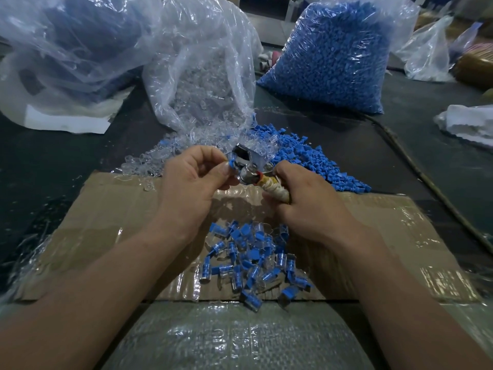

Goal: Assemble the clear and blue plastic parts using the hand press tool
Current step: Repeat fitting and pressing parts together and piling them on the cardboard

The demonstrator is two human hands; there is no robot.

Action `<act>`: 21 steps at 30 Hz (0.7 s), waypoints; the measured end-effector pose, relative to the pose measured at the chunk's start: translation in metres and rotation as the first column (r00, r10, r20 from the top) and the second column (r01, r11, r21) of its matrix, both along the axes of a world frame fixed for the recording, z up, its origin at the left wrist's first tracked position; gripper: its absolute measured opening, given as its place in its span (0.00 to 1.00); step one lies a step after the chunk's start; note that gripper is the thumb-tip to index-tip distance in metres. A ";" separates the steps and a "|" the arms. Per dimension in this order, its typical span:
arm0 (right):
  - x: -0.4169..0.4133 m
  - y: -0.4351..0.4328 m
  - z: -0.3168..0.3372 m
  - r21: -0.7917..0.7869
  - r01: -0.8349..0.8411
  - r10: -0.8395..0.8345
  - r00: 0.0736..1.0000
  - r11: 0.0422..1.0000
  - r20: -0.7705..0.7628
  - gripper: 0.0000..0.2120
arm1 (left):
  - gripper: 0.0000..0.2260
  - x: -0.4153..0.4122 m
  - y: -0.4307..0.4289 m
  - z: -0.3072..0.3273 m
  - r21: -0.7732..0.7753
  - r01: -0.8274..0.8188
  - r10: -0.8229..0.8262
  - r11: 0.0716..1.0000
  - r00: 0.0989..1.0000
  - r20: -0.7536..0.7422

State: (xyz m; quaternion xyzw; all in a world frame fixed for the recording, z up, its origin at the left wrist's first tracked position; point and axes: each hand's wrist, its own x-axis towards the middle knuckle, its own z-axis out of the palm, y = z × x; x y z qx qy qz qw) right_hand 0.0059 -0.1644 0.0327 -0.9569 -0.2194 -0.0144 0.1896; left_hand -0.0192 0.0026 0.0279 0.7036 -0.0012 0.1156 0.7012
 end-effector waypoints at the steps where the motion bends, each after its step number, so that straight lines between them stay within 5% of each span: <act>1: 0.000 0.001 0.000 0.011 0.004 -0.005 1.000 1.000 0.008 0.10 | 0.06 0.000 0.000 0.000 0.029 0.000 0.000 1.000 1.000 0.010; 21: -0.001 0.005 -0.003 0.079 0.022 -0.025 0.999 0.997 0.037 0.08 | 0.08 -0.003 -0.002 0.000 0.147 -0.045 0.030 0.988 0.994 0.104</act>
